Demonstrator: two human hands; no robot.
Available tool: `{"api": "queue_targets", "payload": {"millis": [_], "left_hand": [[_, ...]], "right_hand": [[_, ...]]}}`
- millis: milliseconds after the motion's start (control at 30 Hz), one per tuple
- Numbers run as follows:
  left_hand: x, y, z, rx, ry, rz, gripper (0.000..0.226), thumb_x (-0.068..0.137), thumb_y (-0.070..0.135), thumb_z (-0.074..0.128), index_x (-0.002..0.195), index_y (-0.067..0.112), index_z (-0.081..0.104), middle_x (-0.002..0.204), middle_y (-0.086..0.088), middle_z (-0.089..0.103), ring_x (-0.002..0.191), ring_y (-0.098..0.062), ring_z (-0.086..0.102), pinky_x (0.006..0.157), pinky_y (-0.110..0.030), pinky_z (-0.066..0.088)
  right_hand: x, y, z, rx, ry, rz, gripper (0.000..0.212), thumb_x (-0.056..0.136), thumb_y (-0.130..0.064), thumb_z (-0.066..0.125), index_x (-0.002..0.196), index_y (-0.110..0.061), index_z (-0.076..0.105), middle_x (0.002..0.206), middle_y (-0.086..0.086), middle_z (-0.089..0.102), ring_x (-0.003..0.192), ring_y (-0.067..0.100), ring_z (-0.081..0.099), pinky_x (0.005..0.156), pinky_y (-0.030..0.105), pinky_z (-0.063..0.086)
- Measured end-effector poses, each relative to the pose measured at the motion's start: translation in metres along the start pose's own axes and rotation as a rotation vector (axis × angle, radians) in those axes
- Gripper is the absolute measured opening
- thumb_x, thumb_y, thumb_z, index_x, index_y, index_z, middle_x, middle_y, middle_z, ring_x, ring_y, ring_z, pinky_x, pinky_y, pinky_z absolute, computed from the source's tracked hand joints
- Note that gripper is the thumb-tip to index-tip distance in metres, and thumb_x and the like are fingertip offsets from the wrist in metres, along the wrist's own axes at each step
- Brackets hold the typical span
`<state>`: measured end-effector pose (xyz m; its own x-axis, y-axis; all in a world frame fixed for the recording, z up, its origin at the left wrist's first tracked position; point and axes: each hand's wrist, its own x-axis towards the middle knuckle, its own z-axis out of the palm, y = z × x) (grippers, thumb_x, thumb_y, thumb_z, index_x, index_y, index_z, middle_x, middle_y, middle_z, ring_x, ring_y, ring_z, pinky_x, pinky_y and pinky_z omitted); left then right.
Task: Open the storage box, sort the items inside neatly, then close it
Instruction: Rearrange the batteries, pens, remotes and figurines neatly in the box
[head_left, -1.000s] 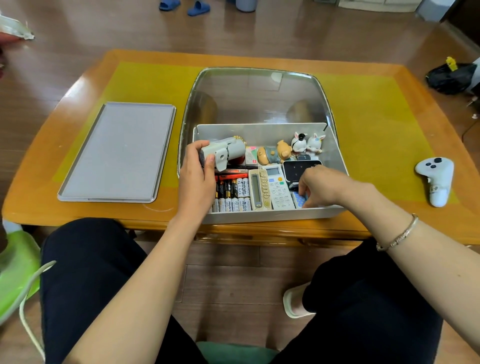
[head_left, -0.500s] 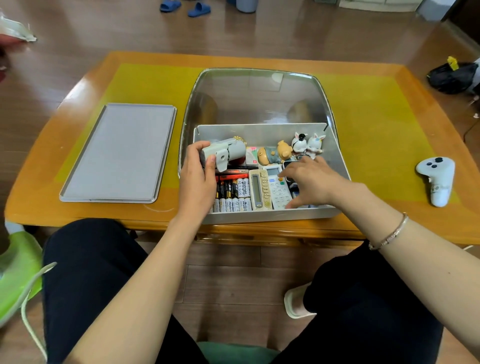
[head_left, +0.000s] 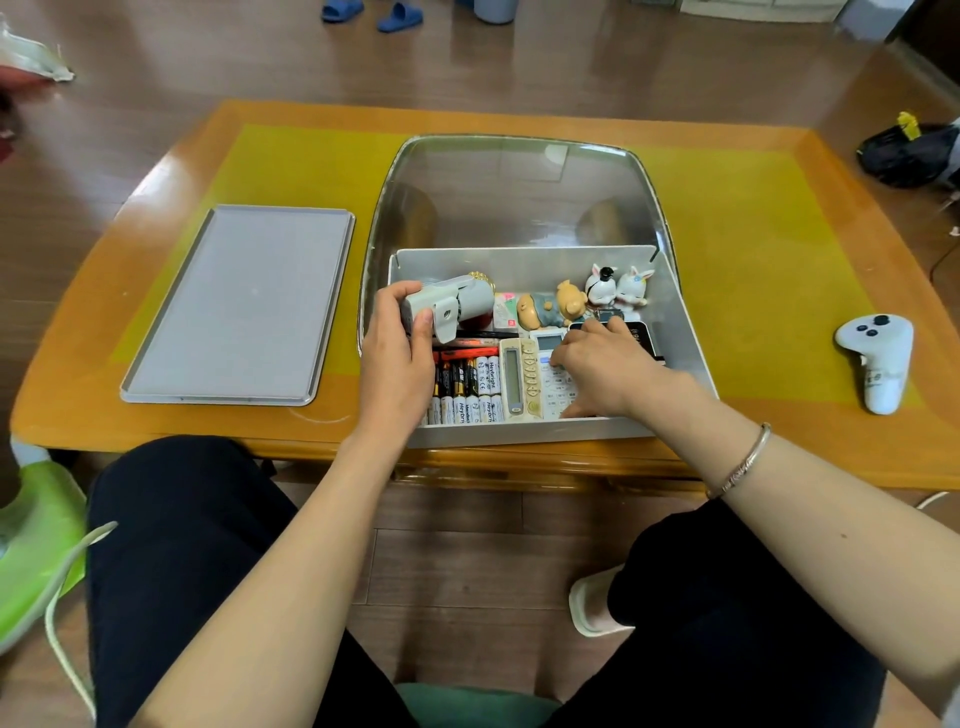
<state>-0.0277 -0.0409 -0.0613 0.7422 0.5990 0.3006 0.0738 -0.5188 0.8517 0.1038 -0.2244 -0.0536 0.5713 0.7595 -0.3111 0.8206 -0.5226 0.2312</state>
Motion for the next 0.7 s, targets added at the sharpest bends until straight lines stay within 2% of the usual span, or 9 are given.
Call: {"api": "queue_targets", "payload": {"millis": [200, 367, 467, 533, 600, 700], "left_hand": [[0.000, 0.000, 0.001, 0.002, -0.005, 0.000, 0.028, 0.101, 0.021, 0.044, 0.128, 0.017, 0.042, 0.127, -0.002, 0.052, 0.114, -0.011, 0.050, 0.077, -0.010, 0.044], [-0.001, -0.001, 0.000, 0.011, -0.005, 0.001, 0.028, 0.101, 0.023, 0.044, 0.128, 0.018, 0.042, 0.127, -0.002, 0.053, 0.113, -0.012, 0.051, 0.077, -0.011, 0.044], [-0.001, -0.002, 0.001, 0.011, -0.008, -0.001, 0.028, 0.101, 0.023, 0.044, 0.128, 0.019, 0.042, 0.128, -0.001, 0.053, 0.112, -0.010, 0.051, 0.077, -0.011, 0.045], [0.000, -0.002, 0.001, 0.012, -0.008, -0.002, 0.027, 0.101, 0.023, 0.045, 0.128, 0.020, 0.042, 0.129, -0.001, 0.052, 0.113, -0.010, 0.051, 0.077, -0.011, 0.045], [-0.001, -0.003, 0.002, 0.009, -0.010, -0.005, 0.027, 0.101, 0.023, 0.045, 0.127, 0.021, 0.042, 0.129, -0.002, 0.053, 0.114, -0.011, 0.051, 0.077, -0.013, 0.047], [0.000, -0.004, 0.002, 0.009, -0.011, -0.010, 0.027, 0.101, 0.024, 0.045, 0.127, 0.021, 0.042, 0.129, -0.001, 0.053, 0.113, -0.010, 0.051, 0.079, -0.017, 0.049]], "right_hand": [[-0.002, 0.002, 0.000, 0.045, -0.010, 0.024, 0.066, 0.072, -0.058, 0.069, 0.125, -0.021, 0.056, 0.123, 0.003, 0.054, 0.116, 0.025, 0.043, 0.091, 0.040, 0.030], [-0.007, 0.019, -0.012, 0.226, 0.041, 0.082, 0.080, 0.063, -0.063, 0.074, 0.130, -0.025, 0.052, 0.124, 0.002, 0.054, 0.119, 0.026, 0.044, 0.093, 0.042, 0.032], [-0.012, 0.043, -0.015, 0.250, 0.094, 0.186, 0.057, 0.075, -0.046, 0.073, 0.125, -0.024, 0.056, 0.121, 0.006, 0.058, 0.115, 0.029, 0.049, 0.090, 0.040, 0.036], [-0.014, 0.053, -0.013, 0.225, 0.092, 0.225, 0.039, 0.084, -0.023, 0.063, 0.123, -0.020, 0.058, 0.121, 0.010, 0.061, 0.112, 0.032, 0.053, 0.088, 0.039, 0.042], [-0.015, 0.055, -0.008, 0.276, 0.046, 0.236, 0.043, 0.084, -0.002, 0.050, 0.123, -0.016, 0.059, 0.120, 0.014, 0.061, 0.108, 0.035, 0.056, 0.084, 0.039, 0.048], [-0.014, 0.050, -0.003, 0.326, -0.053, 0.224, 0.052, 0.082, 0.004, 0.042, 0.125, -0.019, 0.059, 0.116, 0.016, 0.063, 0.103, 0.036, 0.058, 0.082, 0.042, 0.052]]}}
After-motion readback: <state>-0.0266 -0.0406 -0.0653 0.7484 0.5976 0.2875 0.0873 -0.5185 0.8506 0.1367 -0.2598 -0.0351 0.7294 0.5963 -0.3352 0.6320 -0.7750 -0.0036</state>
